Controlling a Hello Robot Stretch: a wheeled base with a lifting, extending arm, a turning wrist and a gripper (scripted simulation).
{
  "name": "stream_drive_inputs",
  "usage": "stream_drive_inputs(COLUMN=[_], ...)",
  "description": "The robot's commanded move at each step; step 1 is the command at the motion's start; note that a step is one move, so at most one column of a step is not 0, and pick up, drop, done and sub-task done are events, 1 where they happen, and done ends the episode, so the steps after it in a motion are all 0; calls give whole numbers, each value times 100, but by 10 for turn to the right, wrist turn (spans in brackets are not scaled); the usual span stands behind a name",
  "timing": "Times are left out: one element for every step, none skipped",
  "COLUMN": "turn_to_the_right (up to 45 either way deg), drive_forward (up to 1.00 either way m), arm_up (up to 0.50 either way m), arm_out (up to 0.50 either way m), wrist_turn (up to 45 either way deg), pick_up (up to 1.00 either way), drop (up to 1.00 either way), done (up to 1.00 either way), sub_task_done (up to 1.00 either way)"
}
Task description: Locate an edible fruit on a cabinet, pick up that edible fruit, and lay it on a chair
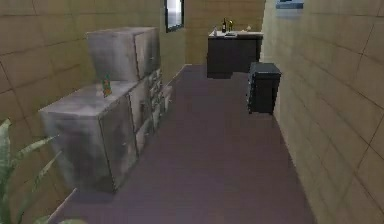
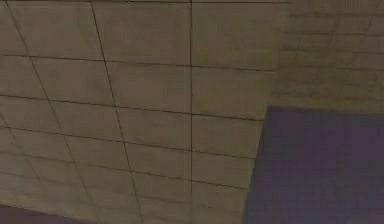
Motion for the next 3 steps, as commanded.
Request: stream_drive_inputs(turn_to_the_right=[0,360,0], drive_forward=[60,0,30], arm_up=[0,0,0], arm_out=[0,0,0], wrist_turn=[0,0,0], pick_up=[0,0,0], drop=[0,0,0], done=[0,0,0], sub_task_done=[0,0,0])
